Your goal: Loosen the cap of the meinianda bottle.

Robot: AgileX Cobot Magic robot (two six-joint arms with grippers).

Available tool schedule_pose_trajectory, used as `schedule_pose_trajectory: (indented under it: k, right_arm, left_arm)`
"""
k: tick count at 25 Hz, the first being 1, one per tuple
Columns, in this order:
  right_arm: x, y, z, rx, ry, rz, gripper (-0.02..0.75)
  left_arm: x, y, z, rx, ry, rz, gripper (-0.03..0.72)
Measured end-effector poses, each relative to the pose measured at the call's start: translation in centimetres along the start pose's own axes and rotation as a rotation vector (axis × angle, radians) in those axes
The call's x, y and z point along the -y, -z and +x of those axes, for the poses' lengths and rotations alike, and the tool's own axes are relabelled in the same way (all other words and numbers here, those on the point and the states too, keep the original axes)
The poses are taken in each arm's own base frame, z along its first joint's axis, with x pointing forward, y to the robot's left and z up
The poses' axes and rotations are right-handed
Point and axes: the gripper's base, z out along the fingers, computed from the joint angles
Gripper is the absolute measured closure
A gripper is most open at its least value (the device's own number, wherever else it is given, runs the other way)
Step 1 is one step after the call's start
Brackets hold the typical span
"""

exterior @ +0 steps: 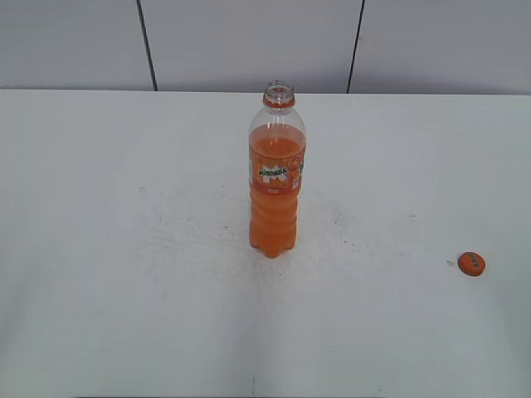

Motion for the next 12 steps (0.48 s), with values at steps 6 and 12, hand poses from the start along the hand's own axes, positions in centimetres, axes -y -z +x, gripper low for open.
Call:
schedule_pose_trajectory:
  k: [6, 12]
  right_arm:
    - [0.00, 0.00, 0.00, 0.000, 0.000, 0.000, 0.182]
    - [0.00, 0.00, 0.00, 0.000, 0.000, 0.000, 0.182]
  left_arm:
    - [0.07, -0.01, -0.01, 0.004, -0.003, 0.008, 0.218]
    - [0.11, -0.01, -0.03, 0.007, 0.004, -0.009, 0.218]
